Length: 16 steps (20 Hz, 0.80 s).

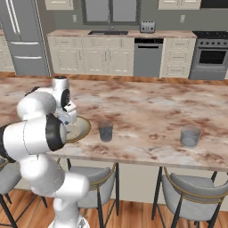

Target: There are four ice cubes in the ice bowl. Place two ice cubes in each glass of water.

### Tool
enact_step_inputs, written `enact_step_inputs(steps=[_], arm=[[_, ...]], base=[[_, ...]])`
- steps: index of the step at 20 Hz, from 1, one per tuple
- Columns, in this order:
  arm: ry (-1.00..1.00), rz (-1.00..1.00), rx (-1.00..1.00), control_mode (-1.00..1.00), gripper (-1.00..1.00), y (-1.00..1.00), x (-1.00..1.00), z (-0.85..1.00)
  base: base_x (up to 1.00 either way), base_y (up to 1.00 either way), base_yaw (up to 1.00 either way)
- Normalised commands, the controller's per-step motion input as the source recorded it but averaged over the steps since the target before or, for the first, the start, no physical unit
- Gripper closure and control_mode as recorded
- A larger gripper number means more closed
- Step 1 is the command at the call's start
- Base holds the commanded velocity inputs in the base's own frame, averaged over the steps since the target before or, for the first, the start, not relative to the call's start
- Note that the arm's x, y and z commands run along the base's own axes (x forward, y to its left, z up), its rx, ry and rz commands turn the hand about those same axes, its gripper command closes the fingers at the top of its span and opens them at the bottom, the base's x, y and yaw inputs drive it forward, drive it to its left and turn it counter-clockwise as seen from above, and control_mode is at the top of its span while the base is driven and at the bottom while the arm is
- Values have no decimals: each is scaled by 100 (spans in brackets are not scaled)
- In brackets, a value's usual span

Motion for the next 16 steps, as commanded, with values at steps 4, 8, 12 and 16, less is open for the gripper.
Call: enact_step_inputs(steps=[4,8,12,16], arm=[[0,39,-4,-100,100,-56,-70,53],[1,17,-3,-100,100,-7,-17,22],[0,0,0,-100,100,0,0,0],[0,0,0,-100,100,0,0,0]], base=[[0,0,0],[0,0,0],[0,0,0],[0,0,0]])
